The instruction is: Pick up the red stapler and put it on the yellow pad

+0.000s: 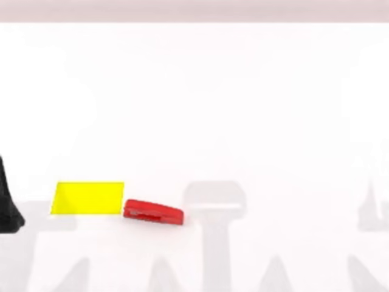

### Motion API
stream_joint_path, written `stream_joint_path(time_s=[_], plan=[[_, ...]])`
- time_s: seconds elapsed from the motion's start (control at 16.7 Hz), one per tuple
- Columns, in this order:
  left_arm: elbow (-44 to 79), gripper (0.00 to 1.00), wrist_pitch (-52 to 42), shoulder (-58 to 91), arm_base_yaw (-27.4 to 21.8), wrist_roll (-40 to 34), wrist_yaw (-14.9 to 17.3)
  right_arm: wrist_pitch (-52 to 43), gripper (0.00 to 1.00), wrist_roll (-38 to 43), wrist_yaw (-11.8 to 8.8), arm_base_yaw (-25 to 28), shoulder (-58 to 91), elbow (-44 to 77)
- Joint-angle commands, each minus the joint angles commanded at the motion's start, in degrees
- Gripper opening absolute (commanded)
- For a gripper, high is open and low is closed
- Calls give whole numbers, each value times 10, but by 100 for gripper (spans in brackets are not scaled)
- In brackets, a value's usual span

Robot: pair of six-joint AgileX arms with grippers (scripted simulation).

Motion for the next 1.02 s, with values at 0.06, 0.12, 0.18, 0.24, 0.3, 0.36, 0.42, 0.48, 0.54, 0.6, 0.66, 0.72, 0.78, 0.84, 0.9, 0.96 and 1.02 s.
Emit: stream_joint_path(time_s=[0.06,0.12,0.18,0.24,0.3,0.36,0.42,0.48,0.54,0.6,0.66,0.72,0.78,0.84,0.9,0.96,1.02], plan=[[0,100,0,0,0,0,0,0,100,0,0,0,0,0],[0,100,0,0,0,0,0,0,100,0,0,0,0,0],[6,100,-5,6,-3,5,0,0,100,0,0,0,0,0],[17,100,-15,18,-8,14,0,0,100,0,0,0,0,0],[35,100,-29,36,-16,28,1,0,100,0,0,0,0,0],[59,100,-47,60,-26,46,1,0,100,0,0,0,0,0],[88,100,-70,90,-38,67,1,0,100,0,0,0,0,0],[121,100,-95,126,-52,92,1,0,100,0,0,0,0,0],[157,100,-123,169,-67,119,0,0,100,0,0,0,0,0],[196,100,-154,217,-83,149,0,0,100,0,0,0,0,0],[238,100,-187,271,-100,180,0,0,100,0,0,0,0,0],[281,100,-222,330,-117,213,-1,0,100,0,0,0,0,0],[325,100,-258,392,-136,247,-1,0,100,0,0,0,0,0],[369,100,-295,455,-155,281,-2,0,100,0,0,0,0,0],[413,100,-332,519,-173,316,-2,0,100,0,0,0,0,0],[456,100,-369,582,-192,351,-3,0,100,0,0,0,0,0],[498,100,-406,641,-211,385,-3,0,100,0,0,0,0,0]])
